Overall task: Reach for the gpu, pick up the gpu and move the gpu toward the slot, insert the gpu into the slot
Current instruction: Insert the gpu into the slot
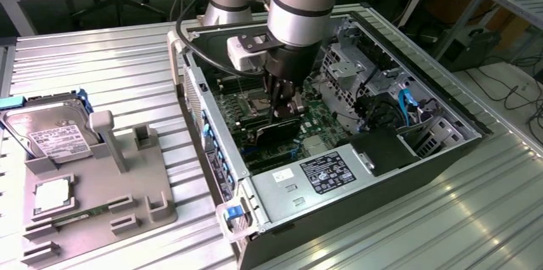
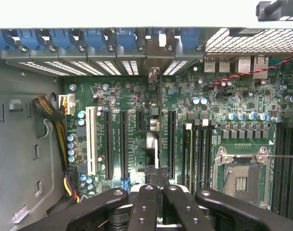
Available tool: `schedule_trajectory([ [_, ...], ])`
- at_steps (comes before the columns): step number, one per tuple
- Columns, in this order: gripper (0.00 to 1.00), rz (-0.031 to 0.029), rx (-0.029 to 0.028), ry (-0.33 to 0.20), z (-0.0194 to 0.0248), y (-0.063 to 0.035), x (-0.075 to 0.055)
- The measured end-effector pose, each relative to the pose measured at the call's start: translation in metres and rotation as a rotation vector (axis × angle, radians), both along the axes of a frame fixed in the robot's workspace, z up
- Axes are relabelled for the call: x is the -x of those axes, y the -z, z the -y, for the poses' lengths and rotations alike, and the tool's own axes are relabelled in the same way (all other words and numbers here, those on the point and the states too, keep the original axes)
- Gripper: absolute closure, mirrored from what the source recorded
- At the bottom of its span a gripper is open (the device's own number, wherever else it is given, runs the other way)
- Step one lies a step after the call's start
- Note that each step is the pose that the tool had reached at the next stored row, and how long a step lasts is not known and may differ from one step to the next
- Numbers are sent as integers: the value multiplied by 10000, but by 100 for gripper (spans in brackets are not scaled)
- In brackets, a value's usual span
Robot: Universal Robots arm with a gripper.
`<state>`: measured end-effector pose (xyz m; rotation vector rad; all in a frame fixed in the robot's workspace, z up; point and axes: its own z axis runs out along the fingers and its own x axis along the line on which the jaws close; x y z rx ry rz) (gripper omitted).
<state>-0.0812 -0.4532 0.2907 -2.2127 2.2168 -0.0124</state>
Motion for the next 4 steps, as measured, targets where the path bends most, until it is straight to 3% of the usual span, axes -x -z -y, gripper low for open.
schedule_trajectory([
  [4,89,0,0,0,0,0,0],
])
